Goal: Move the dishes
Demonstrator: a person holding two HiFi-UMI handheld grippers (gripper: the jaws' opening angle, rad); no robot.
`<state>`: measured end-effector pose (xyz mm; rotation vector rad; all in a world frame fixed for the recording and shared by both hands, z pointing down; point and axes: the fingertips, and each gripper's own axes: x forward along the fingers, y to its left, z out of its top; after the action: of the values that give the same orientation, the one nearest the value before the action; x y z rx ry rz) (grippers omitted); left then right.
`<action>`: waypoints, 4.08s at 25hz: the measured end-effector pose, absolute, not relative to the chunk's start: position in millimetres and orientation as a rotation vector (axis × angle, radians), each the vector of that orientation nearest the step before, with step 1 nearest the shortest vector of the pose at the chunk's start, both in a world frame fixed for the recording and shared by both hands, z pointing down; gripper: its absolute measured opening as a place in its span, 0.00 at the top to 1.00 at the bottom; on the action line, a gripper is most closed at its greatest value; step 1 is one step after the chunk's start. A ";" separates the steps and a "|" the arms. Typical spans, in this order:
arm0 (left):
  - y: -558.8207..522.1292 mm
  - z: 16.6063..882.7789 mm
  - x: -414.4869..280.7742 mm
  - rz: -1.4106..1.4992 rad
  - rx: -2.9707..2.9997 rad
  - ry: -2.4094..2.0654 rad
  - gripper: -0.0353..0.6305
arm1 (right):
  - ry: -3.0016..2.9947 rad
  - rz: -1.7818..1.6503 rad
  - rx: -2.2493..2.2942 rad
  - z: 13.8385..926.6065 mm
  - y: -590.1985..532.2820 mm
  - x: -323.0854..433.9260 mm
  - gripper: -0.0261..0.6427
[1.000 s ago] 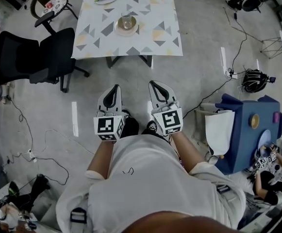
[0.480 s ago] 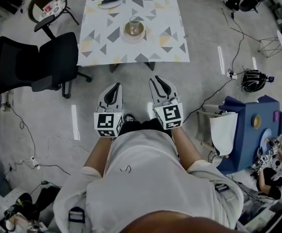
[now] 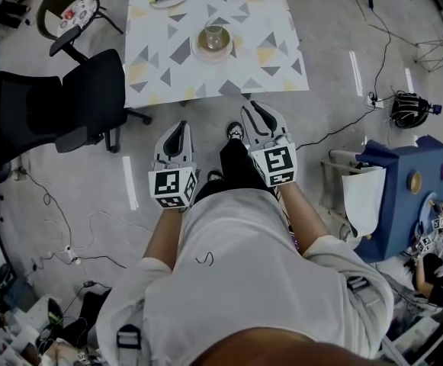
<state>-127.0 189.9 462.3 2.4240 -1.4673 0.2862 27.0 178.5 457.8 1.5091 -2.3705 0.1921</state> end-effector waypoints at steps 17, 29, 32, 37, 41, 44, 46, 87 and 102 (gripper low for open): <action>35.2 484.3 -85.9 0.405 2.324 -1.488 0.91 | -2.440 0.265 1.325 477.5 21.6 50.9 0.82; -16.8 512.4 -85.0 0.459 2.157 -1.597 0.91 | -2.471 0.319 1.097 522.7 -51.0 51.0 0.76; -16.4 517.3 -93.1 0.467 2.099 -1.633 0.91 | -2.469 0.332 1.031 536.9 -62.5 45.2 0.73; -22.7 521.7 -116.7 0.455 2.023 -1.703 0.91 | -2.438 0.337 0.973 561.6 -86.5 36.8 0.66; -29.3 528.6 -130.1 0.446 1.993 -1.717 0.91 | -2.408 0.328 0.944 577.5 -101.0 31.3 0.65; -39.4 535.8 -137.9 0.455 1.979 -1.707 0.91 | -2.387 0.325 0.925 585.5 -108.8 25.1 0.63; -49.3 539.1 -144.1 0.453 1.969 -1.701 0.91 | -2.374 0.320 0.923 589.4 -115.0 20.5 0.62; -146.0 564.5 -132.7 0.515 2.154 -1.398 0.91 | -2.362 0.370 1.053 579.4 -174.6 -19.8 0.55; -170.2 563.9 -71.3 0.575 2.298 -1.204 0.91 | -2.282 0.358 1.337 537.8 -183.3 57.1 0.55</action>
<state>-71.3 -170.2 563.9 2.2978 -1.2043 0.5747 57.1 -183.3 537.8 1.3375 -2.2821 0.3580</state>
